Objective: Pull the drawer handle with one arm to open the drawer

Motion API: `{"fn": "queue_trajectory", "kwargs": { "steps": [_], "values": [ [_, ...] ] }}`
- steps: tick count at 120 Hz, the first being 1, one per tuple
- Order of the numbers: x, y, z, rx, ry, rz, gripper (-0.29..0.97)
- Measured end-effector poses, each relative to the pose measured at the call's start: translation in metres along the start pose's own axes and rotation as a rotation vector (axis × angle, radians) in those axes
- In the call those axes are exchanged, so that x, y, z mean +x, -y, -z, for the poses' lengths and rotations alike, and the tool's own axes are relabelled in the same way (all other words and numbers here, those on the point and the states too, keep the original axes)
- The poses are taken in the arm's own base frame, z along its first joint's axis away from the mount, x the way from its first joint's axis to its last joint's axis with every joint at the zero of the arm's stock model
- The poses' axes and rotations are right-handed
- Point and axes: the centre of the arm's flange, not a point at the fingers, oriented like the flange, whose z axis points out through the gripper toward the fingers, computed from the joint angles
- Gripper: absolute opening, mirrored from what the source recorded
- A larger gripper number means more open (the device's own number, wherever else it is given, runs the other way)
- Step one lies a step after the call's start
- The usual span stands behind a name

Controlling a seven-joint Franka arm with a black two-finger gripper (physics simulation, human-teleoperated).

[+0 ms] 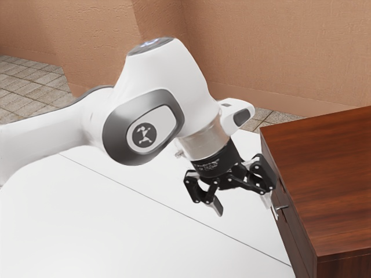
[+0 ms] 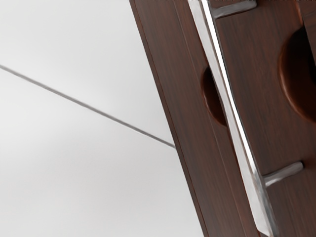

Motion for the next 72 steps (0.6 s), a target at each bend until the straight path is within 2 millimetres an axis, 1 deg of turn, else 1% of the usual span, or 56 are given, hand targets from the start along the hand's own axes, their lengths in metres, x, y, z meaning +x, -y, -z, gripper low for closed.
{"fn": "queue_trajectory", "kwargs": {
  "steps": [20,40,58,72],
  "values": [
    [0.006,-0.002,-0.008,-0.022,0.0,0.03,0.67],
    [0.016,0.004,-0.006,-0.042,-0.009,0.068,0.57],
    [0.027,0.008,-0.016,-0.051,-0.005,0.101,0.52],
    [0.03,0.005,-0.02,-0.069,-0.003,0.114,0.49]
  ]
}}
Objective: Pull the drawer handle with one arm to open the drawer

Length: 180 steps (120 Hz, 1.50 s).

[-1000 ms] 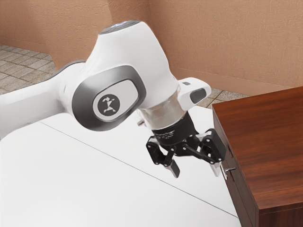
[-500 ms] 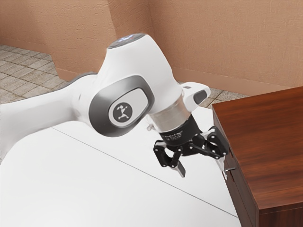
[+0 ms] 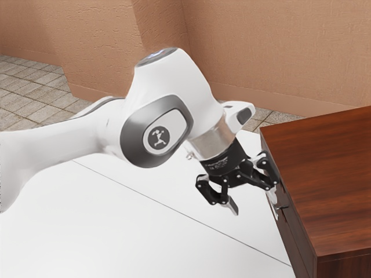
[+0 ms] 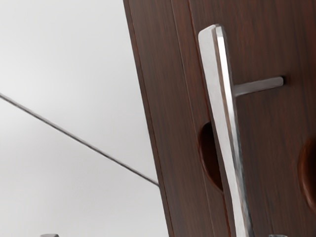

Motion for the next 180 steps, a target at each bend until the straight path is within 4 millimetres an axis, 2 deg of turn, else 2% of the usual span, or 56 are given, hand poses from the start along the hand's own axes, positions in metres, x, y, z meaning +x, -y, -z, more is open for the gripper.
{"fn": "queue_trajectory", "kwargs": {
  "steps": [70,84,95,128,143,174,180],
  "values": [
    [-0.002,0.0,0.003,0.04,-0.071,-0.042,0.46],
    [-0.005,0.016,0.006,0.074,-0.091,-0.046,0.46],
    [-0.002,0.036,0.007,0.103,-0.102,-0.031,0.46],
    [-0.019,0.098,0.035,0.141,-0.145,0.0,0.46],
    [-0.019,0.126,0.045,0.148,-0.158,0.027,0.46],
    [-0.021,0.161,0.066,0.157,-0.184,0.056,0.49],
    [-0.03,0.156,0.092,0.141,-0.217,0.036,0.53]
  ]
}}
